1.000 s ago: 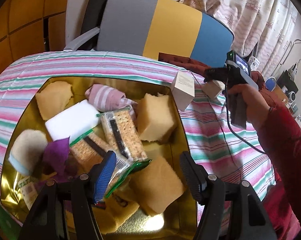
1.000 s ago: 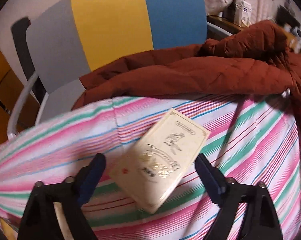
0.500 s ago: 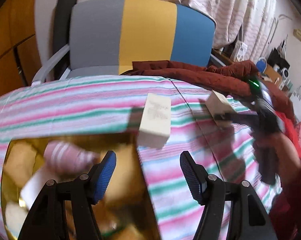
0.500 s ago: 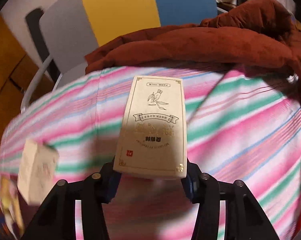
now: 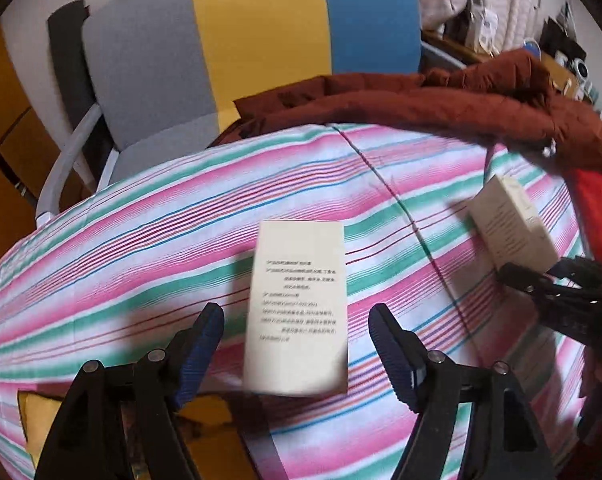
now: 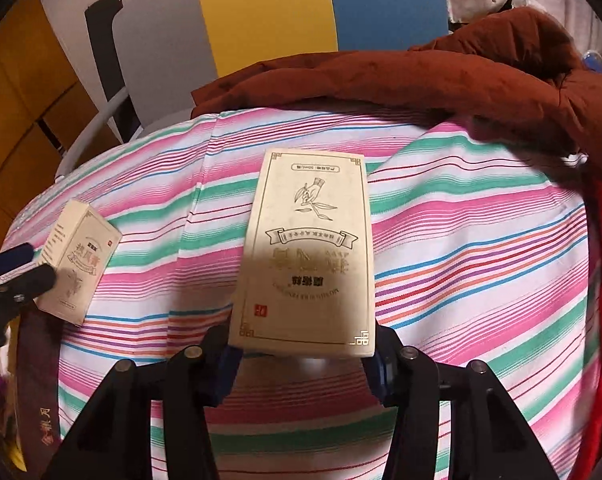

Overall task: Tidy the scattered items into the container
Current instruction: 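Grasp a cream printed box with the right tool while the left tool grasps the other cream box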

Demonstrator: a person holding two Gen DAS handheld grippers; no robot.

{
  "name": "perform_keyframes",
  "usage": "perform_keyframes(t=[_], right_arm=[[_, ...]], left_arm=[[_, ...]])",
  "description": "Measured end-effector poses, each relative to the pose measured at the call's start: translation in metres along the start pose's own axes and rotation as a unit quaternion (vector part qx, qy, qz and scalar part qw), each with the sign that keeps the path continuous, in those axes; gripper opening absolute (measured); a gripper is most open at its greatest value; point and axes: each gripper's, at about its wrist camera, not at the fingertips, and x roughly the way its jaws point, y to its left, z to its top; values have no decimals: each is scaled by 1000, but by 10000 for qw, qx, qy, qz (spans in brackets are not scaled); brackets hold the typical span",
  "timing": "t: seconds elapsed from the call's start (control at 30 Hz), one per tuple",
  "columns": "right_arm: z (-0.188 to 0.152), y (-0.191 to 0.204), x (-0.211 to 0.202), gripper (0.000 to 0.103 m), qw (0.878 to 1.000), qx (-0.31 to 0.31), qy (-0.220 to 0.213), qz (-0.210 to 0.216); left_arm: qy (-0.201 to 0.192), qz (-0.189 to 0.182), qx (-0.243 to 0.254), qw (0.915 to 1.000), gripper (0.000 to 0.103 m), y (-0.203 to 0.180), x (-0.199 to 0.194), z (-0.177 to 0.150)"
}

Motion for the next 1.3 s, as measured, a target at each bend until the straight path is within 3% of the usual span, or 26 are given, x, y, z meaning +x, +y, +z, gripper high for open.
perform_keyframes(t=[0.17, 0.27, 0.57, 0.63, 0.7, 0.77, 0.87, 0.93, 0.97, 1.1, 1.3], right_arm=[[1, -1, 2, 52, 10000, 22, 2, 50], [2, -2, 3, 52, 10000, 38, 2, 68], [3, -4, 2, 53, 9999, 106, -43, 73], [4, -4, 2, 57, 9998, 117, -99, 109], [6, -3, 0, 72, 9997, 95, -176, 109], [8, -3, -3, 75, 9995, 100, -305, 62], [11, -7, -3, 74, 9991, 153, -376, 110], [14, -8, 2, 63, 9994, 143, -305, 70], [15, -10, 6, 51, 9997, 103, -216, 76], [15, -11, 10, 51, 9998, 52, -169, -7], [18, -8, 1, 51, 9993, -57, -329, -140]], left_arm=[[114, -48, 46, 9999, 72, -9, 16, 2], [125, -142, 10, 9998, 51, -15, 20, 1], [-101, -261, 123, 9995, 50, -47, 12, -13], [-84, -241, 130, 9996, 52, -51, 12, -14], [-14, -298, 55, 9995, 53, -52, 15, -13], [144, -332, -105, 9993, 54, -52, 21, -12], [303, -370, -343, 9983, 54, -51, 29, -14], [326, -352, -424, 9979, 54, -51, 31, -16], [299, -315, -420, 9982, 54, -53, 30, -17], [287, -380, -316, 9984, 52, -60, 29, -18], [-39, -562, -221, 9982, 50, -71, 14, -22]])
